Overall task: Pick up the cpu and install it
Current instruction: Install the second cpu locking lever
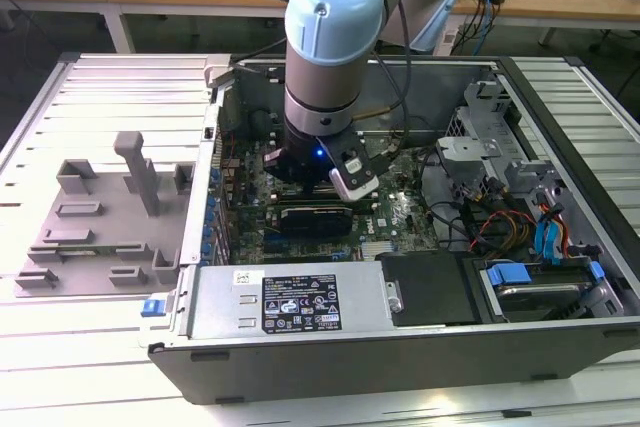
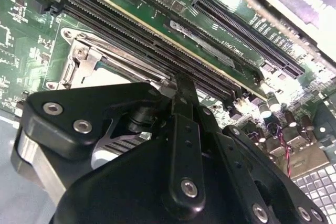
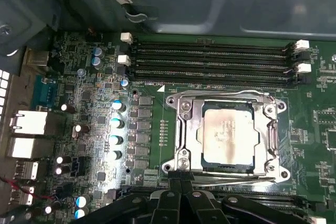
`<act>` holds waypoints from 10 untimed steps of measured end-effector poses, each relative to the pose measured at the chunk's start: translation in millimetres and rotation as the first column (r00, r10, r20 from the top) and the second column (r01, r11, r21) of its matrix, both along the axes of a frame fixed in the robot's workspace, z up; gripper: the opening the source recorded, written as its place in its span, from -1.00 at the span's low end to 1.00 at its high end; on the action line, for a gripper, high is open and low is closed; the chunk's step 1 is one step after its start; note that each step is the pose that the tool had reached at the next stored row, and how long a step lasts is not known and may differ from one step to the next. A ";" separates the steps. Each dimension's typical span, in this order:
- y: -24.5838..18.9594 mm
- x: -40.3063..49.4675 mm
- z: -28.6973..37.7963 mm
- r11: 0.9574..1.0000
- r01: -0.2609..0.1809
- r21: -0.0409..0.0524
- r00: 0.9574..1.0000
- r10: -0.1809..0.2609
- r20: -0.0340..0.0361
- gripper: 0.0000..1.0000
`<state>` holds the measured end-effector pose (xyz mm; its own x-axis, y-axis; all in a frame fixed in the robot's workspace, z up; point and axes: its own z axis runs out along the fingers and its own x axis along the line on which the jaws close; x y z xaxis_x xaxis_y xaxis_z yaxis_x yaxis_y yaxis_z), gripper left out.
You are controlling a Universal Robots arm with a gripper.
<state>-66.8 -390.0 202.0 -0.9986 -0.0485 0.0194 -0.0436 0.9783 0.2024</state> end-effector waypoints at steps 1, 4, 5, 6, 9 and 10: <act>0.2 -0.5 -0.1 1.000 0.000 0.003 1.000 0.000 0.003 -0.79; 0.6 -3.0 -0.8 1.000 0.000 0.014 1.000 0.000 0.018 -0.79; 0.6 -3.6 -0.9 1.000 0.000 0.014 1.000 0.000 0.020 -0.79; 0.7 -3.8 -0.9 1.000 0.000 0.014 1.000 0.000 0.020 -0.79; 0.7 -4.0 -0.7 1.000 0.000 0.015 1.000 -0.001 0.021 -0.79; 0.7 -4.4 -0.6 1.000 0.001 0.015 1.000 -0.001 0.022 -0.79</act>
